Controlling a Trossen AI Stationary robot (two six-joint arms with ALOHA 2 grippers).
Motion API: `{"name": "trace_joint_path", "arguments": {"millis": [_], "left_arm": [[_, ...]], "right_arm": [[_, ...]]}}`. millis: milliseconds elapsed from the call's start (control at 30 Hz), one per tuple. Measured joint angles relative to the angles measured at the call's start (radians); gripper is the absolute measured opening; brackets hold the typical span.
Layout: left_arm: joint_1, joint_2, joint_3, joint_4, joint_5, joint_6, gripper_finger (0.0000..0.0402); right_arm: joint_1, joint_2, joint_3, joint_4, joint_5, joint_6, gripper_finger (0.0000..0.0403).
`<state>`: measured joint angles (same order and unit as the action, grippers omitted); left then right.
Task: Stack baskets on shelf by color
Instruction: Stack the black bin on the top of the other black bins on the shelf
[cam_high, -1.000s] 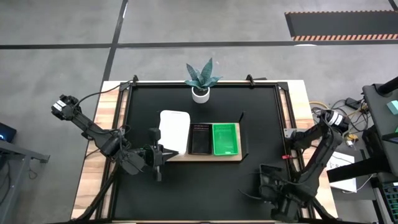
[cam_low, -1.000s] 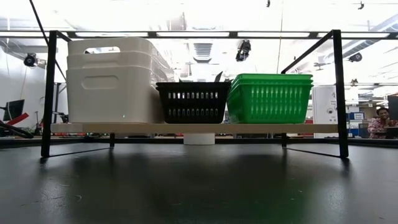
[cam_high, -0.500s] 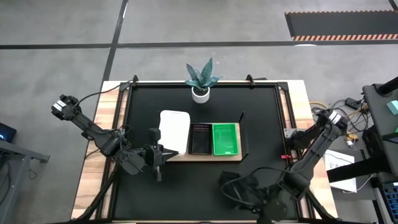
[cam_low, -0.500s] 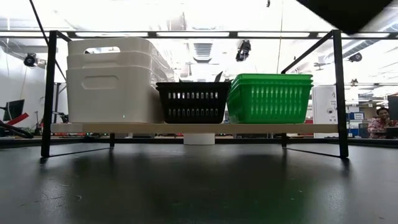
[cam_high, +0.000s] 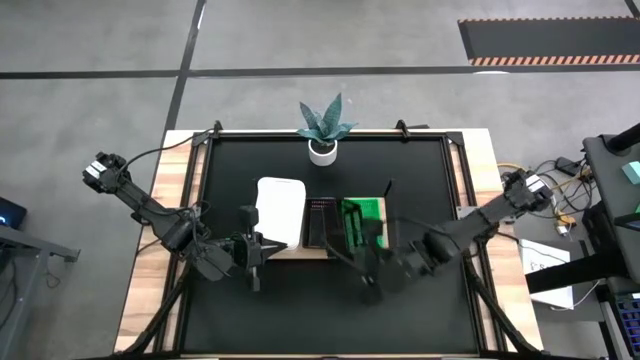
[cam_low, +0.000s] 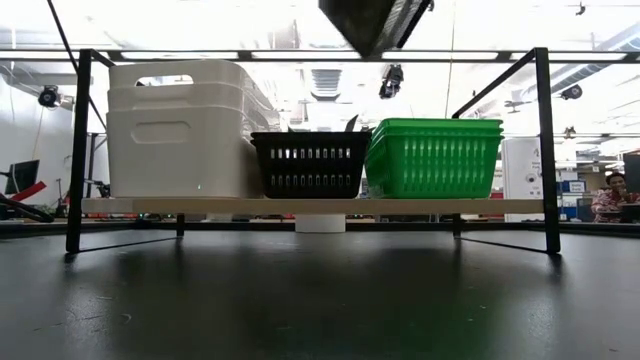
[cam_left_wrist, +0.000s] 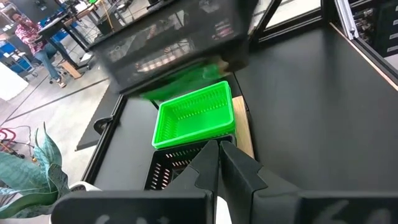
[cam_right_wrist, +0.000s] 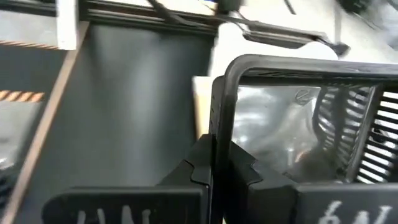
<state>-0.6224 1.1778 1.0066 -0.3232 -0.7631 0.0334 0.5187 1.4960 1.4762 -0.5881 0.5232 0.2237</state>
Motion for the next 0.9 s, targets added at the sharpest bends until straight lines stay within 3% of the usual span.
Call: {"name": "trace_joint_path", "arguments": {"millis": [267,900], "left_arm": [[0.0,0.0,0.0,-0.01,0.0,0.0,0.0001],[0.0,0.0,-0.001,-0.026,0.0,0.006,0.0001]], "right_arm": [[-0.128,0.04,-0.008,0.04,-0.043,-0.013,0.0008],[-0.215,0.147,0.009,0.04,-0.105,-0.029,0.0008]]}}
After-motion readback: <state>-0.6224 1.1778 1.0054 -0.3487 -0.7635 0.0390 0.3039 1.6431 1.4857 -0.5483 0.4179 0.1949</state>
